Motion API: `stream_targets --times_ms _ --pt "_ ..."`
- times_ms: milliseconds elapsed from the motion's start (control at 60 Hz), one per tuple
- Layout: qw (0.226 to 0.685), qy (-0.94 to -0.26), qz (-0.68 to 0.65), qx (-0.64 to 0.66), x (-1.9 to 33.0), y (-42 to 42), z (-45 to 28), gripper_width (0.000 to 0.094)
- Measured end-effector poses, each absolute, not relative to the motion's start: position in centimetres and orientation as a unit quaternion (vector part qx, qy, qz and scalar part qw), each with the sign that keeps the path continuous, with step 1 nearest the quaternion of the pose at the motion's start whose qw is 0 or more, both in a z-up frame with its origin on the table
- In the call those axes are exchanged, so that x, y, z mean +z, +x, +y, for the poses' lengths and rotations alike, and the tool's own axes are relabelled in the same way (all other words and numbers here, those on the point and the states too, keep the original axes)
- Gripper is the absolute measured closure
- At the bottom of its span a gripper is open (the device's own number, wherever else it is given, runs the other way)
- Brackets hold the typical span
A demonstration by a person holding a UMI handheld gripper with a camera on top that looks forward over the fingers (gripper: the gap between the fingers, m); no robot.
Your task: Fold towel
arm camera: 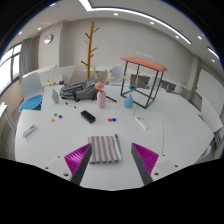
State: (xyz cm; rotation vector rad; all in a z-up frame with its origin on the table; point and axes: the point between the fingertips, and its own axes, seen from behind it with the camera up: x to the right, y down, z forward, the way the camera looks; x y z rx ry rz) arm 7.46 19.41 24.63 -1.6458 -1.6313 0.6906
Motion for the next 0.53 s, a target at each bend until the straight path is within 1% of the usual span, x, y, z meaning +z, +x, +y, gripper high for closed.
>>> stream_targets --times_ms 117,267,417,533 --pt "0.367 -0.636 -0.62 0.276 26.7 9.4 19.0 0.0085" --pt "0.365 -0.645 -0.612 0.277 26.4 9.4 19.4 0.0085" --pt "0.403 -0.632 -0.604 0.271 27.6 7.7 21.1 0.0084" --pt "0.387 -0.638 -0.602 0.284 27.2 7.8 19.9 0.0085"
